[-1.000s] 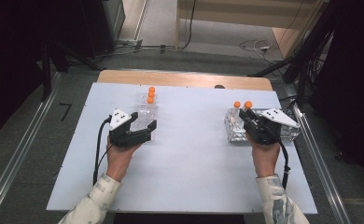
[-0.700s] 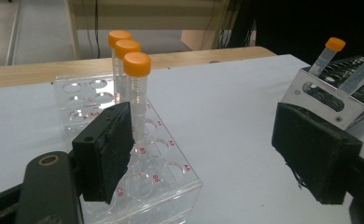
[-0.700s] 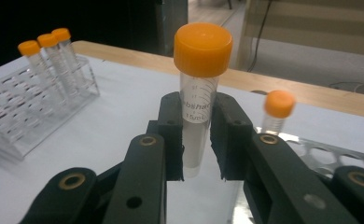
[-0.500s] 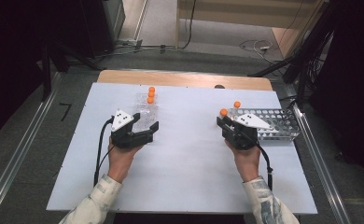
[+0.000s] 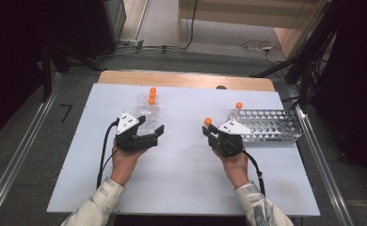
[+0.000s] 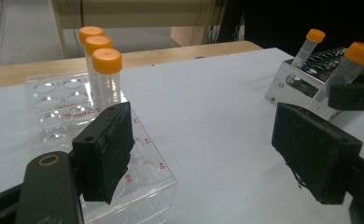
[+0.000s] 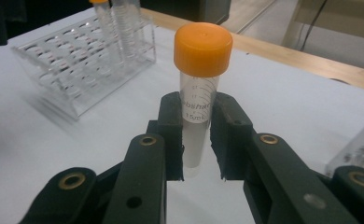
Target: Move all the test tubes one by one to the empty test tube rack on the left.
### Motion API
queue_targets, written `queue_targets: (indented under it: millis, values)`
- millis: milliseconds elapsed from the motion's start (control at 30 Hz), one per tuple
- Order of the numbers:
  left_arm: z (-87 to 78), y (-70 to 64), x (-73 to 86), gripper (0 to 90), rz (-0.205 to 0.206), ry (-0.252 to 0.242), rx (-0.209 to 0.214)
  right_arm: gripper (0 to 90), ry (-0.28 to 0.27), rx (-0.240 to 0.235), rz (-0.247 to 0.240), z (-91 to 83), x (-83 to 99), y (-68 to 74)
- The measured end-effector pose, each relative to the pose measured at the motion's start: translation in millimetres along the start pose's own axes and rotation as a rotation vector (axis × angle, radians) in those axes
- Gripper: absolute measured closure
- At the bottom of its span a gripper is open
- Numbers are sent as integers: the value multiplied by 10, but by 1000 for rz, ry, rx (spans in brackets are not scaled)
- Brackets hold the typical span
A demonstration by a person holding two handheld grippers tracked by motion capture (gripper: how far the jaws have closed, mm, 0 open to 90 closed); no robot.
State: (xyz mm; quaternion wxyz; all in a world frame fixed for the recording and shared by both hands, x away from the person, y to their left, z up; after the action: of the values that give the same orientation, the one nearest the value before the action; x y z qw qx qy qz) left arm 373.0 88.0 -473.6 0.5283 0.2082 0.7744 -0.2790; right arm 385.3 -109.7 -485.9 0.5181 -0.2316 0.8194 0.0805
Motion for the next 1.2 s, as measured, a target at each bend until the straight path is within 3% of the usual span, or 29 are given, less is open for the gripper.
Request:
queue_targets:
  millis: [333,767,1067,1200]
  values:
    - [43,-126,12,210,16,10,33,725,8,-59,-34,35,53,281]
    - [140,-423,-40,189,58,7,106,725,8,-120,-69,40,62,576]
    - [234,-587,-7,262,85,23,159,725,14,-158,-87,44,73,750]
    - [261,-649,1,380,89,19,193,724,20,-177,-95,42,90,812]
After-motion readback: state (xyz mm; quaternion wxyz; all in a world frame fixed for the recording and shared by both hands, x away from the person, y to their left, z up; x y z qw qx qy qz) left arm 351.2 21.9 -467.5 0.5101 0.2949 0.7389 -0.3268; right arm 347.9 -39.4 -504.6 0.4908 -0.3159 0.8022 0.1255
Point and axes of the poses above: each handheld gripper's, and its own axes: z roughly forward along the jaws, x roughly out of its underside, y roughly to its left, the point moved 10 cm from there along z, roughly forward along the jaws, and after that the axes turned 11 degrees about x, right-handed, at the moved point
